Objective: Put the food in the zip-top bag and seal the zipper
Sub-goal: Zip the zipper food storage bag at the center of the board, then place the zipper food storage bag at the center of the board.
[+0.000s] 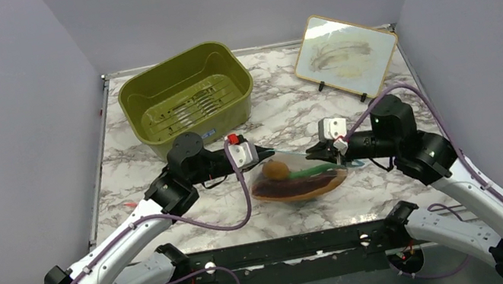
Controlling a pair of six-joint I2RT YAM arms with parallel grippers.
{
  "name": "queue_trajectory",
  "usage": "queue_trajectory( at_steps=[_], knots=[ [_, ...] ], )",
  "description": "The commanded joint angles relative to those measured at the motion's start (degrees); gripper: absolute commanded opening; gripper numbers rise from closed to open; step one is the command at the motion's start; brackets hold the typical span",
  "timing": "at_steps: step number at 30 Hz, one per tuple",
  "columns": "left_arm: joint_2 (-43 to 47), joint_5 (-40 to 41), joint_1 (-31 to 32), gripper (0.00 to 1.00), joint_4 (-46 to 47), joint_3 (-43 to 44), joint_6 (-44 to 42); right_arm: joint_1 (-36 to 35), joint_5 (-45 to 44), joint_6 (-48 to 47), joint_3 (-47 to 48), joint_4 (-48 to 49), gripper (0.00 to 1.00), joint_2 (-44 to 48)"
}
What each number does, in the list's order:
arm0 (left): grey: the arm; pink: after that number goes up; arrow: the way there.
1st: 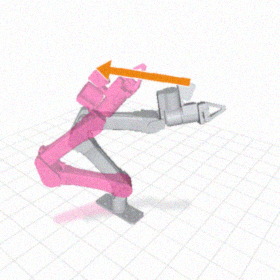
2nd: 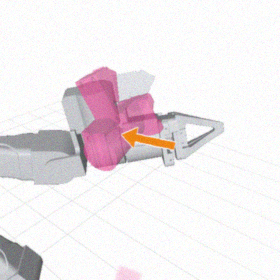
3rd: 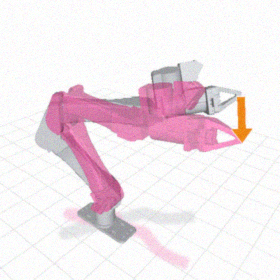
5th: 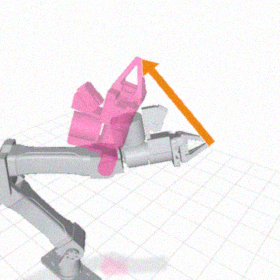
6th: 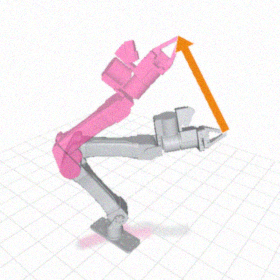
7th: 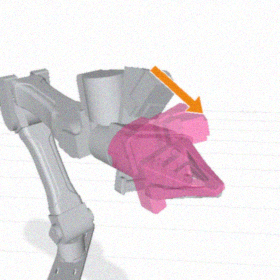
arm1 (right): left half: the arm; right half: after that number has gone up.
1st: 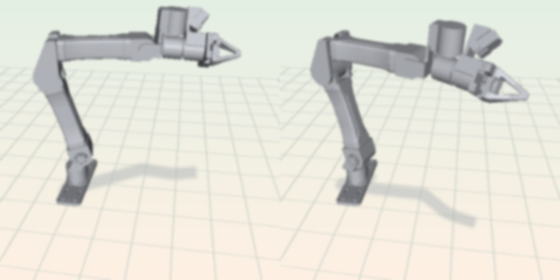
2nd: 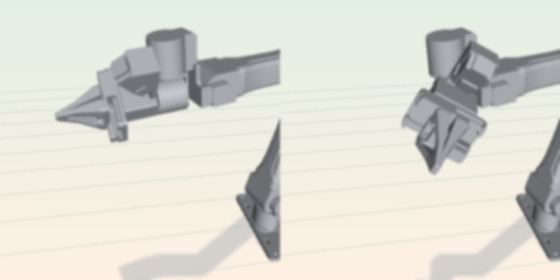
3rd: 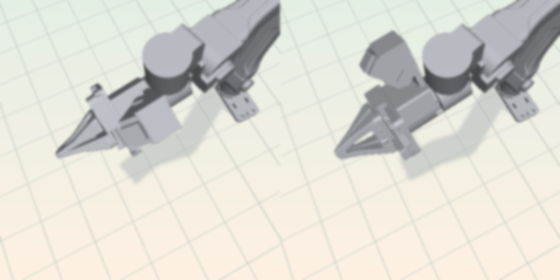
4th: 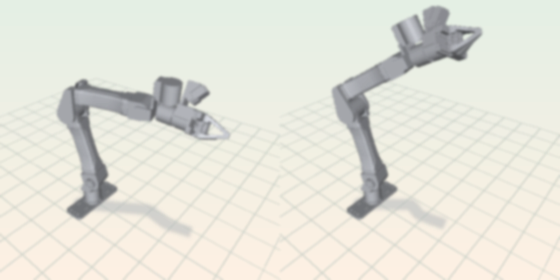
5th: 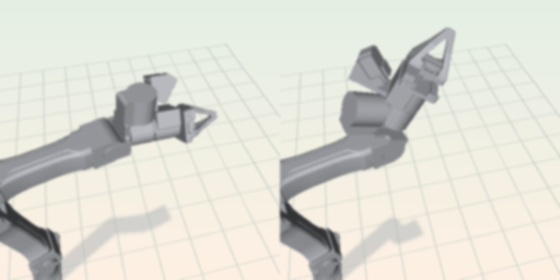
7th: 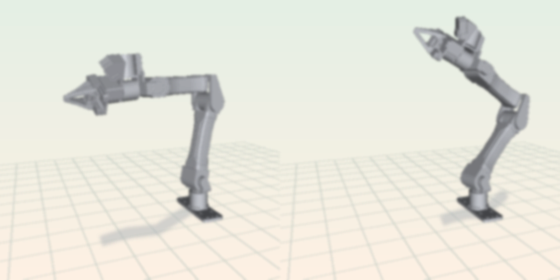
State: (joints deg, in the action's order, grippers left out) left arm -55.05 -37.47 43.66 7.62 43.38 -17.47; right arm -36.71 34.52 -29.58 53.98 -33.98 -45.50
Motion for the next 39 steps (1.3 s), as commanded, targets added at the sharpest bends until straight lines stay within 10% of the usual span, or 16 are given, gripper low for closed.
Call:
queue_trajectory(
  at_steps=[1,18,39],
  knots=[
    [2.9,14.0,-0.9,0.0,-1.4,2.5,-3.8,0.3,-8.6,-1.5,2.5,-10.3,0.01,3.4],
    [6.7,29.4,-1.3,0.0,-5.5,2.2,-8.1,0.3,-24.4,-5.9,13.8,-31.2,0.01,7.8],
    [15.2,4.5,-4.2,0.0,-19.5,2.5,-3.2,0.3,-6.0,-3.6,18.5,-39.1,0.01,11.9]
  ],
)
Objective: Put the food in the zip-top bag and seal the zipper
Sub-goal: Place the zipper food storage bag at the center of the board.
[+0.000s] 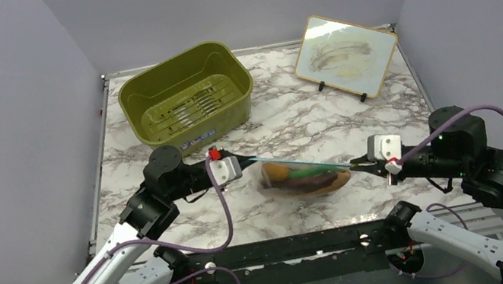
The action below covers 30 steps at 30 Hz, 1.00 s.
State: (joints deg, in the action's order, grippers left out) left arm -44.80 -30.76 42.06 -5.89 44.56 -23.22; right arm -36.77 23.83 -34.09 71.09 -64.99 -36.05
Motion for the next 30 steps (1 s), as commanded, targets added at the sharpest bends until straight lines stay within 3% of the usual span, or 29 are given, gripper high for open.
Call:
queue_trajectory(
  at_steps=[1,4,9,16,20,30],
  knots=[
    [5.6,-2.4,-2.6,0.0,-5.2,0.6,3.9,0.4,4.8,0.7,0.6,-7.4,0.01,2.1],
    [3.4,-1.3,-2.6,0.0,-1.9,-1.4,7.5,0.4,1.2,-1.6,-3.7,-3.6,0.01,0.1],
    [-6.7,1.4,-2.6,0.0,0.8,-1.4,9.9,0.4,-12.6,-2.2,-12.4,9.5,0.01,-2.9],
    [-19.4,8.5,-2.6,0.05,5.8,1.9,13.8,0.4,-19.0,-1.2,-18.6,19.7,0.01,-9.3],
    [-22.7,9.5,-2.6,0.14,6.3,4.8,14.0,0.4,-20.0,1.0,-21.3,23.4,0.01,-10.5],
    [-23.0,21.5,-2.6,0.58,6.2,7.5,17.8,0.4,-31.4,6.5,-22.3,31.5,0.05,-12.5]
  ],
)
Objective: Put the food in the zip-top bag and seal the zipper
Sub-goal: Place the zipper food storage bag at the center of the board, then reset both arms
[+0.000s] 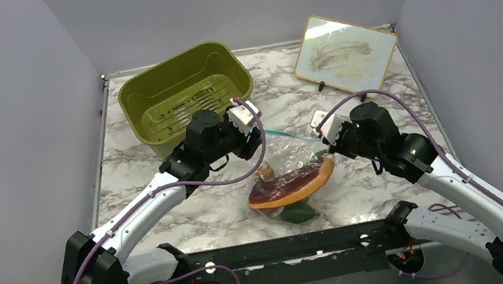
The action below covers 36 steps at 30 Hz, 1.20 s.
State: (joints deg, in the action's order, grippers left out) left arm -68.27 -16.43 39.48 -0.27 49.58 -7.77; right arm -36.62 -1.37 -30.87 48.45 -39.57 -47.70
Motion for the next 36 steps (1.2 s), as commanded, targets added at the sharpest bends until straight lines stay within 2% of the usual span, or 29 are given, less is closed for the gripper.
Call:
queue_trajectory(
  at_steps=[1,3,4,5,6,8,10,11,12,16,19,24,30,36],
  knots=[
    [0.4,8.3,0.0,0.61,-0.2,3.1,2.5,0.3,-7.3,4.3,0.3,6.9,0.08,-0.9],
    [0.6,11.1,0.0,0.69,-1.7,4.3,3.2,0.2,-8.5,6.5,0.6,7.7,0.21,-0.6],
    [0.8,12.5,0.0,0.79,-2.3,4.8,3.5,0.2,-8.3,7.6,0.9,7.7,0.29,-0.4],
    [1.2,13.8,0.0,0.95,-2.7,5.2,4.0,0.2,-7.5,8.7,1.4,7.6,0.36,0.0],
    [1.6,15.0,0.0,0.99,-2.9,5.5,4.8,0.3,-6.2,9.9,2.0,7.4,0.44,0.5],
    [2.7,17.2,0.0,0.99,-2.6,5.7,6.7,0.2,-3.9,12.6,3.1,7.4,0.64,1.3],
    [4.0,18.1,0.0,0.99,-1.5,5.3,8.1,0.2,-1.6,15.5,4.7,6.8,0.79,1.9],
    [4.7,18.5,0.0,0.99,-0.9,4.9,8.9,0.2,-0.8,17.1,5.2,6.7,0.9,2.1],
    [5.5,18.8,0.0,0.99,-0.2,4.5,9.5,0.3,0.0,19.2,5.7,6.8,0.94,2.3],
    [7.6,19.4,0.0,0.99,1.6,3.2,13.7,0.2,1.2,31.8,6.7,7.7,0.94,3.9],
    [7.6,22.2,0.0,0.99,1.4,3.5,18.3,0.2,-1.2,45.8,6.5,8.6,0.94,5.3],
    [8.1,25.5,0.0,0.99,-0.3,4.2,21.5,0.2,-7.6,59.0,7.8,8.1,0.95,7.0],
    [10.9,25.9,0.0,0.99,-0.7,6.1,20.6,0.2,-15.9,62.1,15.1,0.5,0.97,6.3],
    [13.4,26.1,0.0,0.99,-1.1,7.9,20.5,0.2,-15.5,60.8,18.3,-0.9,1.0,7.3]
  ],
)
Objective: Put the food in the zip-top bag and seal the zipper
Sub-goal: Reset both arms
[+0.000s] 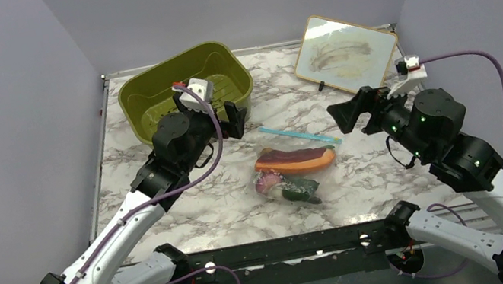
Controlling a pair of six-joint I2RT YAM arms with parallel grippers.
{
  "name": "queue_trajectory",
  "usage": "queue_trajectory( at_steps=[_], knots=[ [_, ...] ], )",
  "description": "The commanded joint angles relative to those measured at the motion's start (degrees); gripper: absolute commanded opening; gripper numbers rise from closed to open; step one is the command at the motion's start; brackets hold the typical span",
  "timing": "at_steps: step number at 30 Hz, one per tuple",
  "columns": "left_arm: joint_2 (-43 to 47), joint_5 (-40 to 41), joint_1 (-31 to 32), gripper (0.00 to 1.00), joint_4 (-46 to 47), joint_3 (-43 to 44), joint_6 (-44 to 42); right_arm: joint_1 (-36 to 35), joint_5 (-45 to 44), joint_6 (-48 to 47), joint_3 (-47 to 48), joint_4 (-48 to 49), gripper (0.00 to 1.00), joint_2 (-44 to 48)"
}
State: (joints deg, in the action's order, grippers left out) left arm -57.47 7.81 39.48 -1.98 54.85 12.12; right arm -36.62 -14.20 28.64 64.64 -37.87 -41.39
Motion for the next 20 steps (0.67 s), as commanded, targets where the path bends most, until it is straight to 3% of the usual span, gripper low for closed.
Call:
queue_trajectory(
  at_steps=[1,20],
  knots=[
    [2.9,2.0,0.0,0.99,0.6,2.8,0.6,0.2,-2.7,1.3,2.4,-2.6,1.0,1.1],
    [1.4,2.3,0.0,0.99,0.7,1.9,2.6,0.2,-1.6,1.1,0.3,-1.4,1.0,2.4]
  ],
)
